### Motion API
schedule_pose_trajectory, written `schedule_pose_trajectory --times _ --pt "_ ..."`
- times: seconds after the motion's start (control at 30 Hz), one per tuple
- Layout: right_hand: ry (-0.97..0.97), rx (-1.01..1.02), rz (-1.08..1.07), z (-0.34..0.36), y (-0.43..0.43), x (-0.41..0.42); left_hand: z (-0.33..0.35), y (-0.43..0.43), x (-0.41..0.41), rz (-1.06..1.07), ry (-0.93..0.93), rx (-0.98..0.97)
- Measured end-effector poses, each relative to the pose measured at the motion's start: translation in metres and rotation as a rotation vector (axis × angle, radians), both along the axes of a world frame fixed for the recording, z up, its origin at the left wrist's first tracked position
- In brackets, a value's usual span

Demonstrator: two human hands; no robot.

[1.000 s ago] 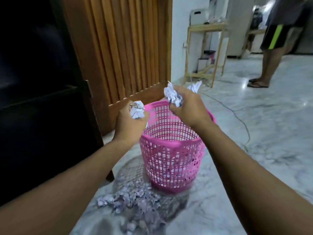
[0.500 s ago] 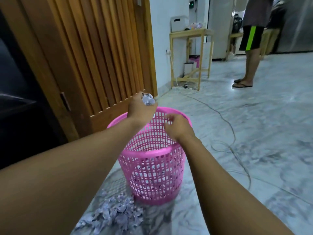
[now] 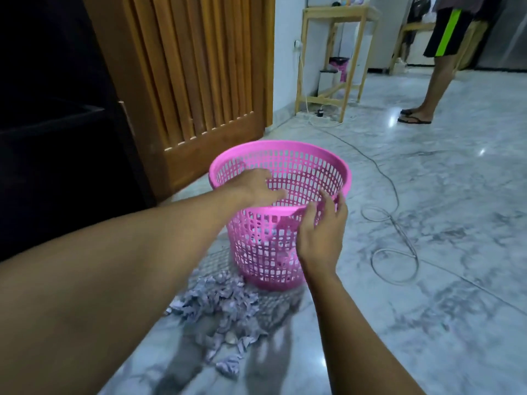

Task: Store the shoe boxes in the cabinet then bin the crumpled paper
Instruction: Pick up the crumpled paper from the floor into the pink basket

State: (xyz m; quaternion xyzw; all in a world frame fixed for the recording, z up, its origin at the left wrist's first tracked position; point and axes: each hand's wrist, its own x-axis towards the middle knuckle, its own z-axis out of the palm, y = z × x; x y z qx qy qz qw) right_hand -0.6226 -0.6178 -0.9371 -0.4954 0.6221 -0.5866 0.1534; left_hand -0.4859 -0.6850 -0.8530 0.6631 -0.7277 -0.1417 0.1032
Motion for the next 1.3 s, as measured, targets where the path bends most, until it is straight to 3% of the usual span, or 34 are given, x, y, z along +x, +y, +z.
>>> schedule_pose_trajectory --times 0.13,0.2,0.27,0.37,0.5,0.63,0.77,0.97,1.13,1.3 --pt "0.042 -0.002 0.009 -0.042 0.042 0.029 -0.031 0.041 0.025 -0.050 0.065 -0.428" --pt "0.084 0.098 0.054 -0.074 0.059 0.037 -0.062 0.064 0.037 0.029 0.074 -0.609" --pt "0.171 0.278 0.118 -0.105 0.068 0.038 -0.099 0.084 0.047 0.123 0.126 -0.660" --pt "0.409 0.510 0.273 -0.142 0.075 0.035 -0.158 0.112 0.060 0.199 0.200 -0.454" --pt "0.511 0.778 0.317 -0.165 0.078 0.033 -0.214 0.154 0.067 0.283 0.203 0.243" --pt "0.591 0.748 0.357 -0.175 0.071 0.036 -0.253 0.176 0.061 0.166 0.091 0.422" --pt "0.611 0.726 0.324 -0.189 0.070 0.028 -0.280 0.183 0.060 0.119 -0.029 0.368" --pt "0.648 0.645 0.341 -0.214 0.078 0.021 -0.324 0.194 0.067 0.111 -0.087 0.009" --pt "0.779 0.554 0.505 -0.224 0.073 0.031 -0.329 0.191 0.059 0.070 -0.085 -0.192" --pt "0.868 0.517 0.638 -0.225 0.065 0.042 -0.335 0.184 0.059 0.060 -0.067 -0.250"
